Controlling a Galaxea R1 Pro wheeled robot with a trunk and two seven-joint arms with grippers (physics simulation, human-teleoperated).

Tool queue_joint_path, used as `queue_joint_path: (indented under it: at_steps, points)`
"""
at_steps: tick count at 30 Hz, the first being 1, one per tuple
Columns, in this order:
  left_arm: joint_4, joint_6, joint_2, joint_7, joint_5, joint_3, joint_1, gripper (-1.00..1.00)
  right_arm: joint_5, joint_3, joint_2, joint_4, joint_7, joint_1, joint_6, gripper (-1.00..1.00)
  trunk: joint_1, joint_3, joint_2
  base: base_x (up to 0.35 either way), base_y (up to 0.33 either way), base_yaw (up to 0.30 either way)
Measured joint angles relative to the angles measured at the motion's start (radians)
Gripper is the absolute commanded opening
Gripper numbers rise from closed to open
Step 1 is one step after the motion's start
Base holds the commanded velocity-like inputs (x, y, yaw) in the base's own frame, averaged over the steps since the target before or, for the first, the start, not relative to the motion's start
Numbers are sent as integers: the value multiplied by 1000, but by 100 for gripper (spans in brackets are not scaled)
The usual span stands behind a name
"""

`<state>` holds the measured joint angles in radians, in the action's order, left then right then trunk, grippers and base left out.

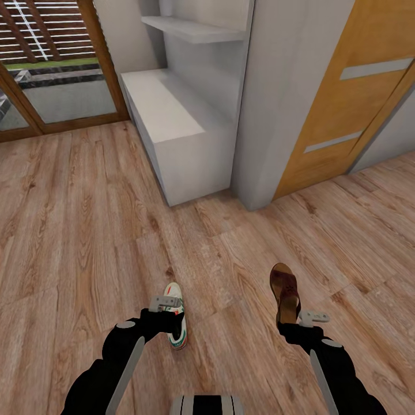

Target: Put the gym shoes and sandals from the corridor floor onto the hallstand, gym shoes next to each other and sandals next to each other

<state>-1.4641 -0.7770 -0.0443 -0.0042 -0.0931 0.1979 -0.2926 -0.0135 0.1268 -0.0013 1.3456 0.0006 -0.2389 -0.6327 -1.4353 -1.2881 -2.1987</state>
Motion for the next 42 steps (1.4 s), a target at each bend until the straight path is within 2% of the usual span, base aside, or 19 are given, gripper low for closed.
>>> queue_joint_path:
  at_steps: [29, 30, 32, 33, 34, 40, 42]
  points:
    - [6, 5, 0, 0, 0, 0, 0, 100, 5, 0, -1, -7, 1, 0, -1, -100, 0, 0, 0, 0, 0, 0]
    - [9, 73, 0, 6, 0, -1, 0, 100, 0, -4, -1, -5, 1, 0, 0, -100, 0, 0, 0, 0, 0, 0]
    - [19, 164, 0, 9, -1, -1, 0, 100, -1, -6, 0, -4, 0, 0, -1, -100, 0, 0, 0, 0, 0, 0]
    - [25, 188, 0, 9, -1, -1, 0, 100, -1, -6, 0, -4, 0, 0, -1, -100, 0, 0, 0, 0, 0, 0]
    - [60, 251, 0, 10, -1, -1, 0, 100, -2, -6, 0, -3, 0, 0, -1, -100, 0, 0, 0, 0, 0, 0]
    - [221, 440, 0, 11, -2, -5, -1, 100, 1, -2, -2, -3, 2, 0, -5, -100, 0, 0, 0, 0, 0, 0]
    - [276, 544, 0, 11, -2, -8, -2, 100, -1, -1, -1, -3, 1, 0, -48, -100, 0, 0, 0, 0, 0, 0]
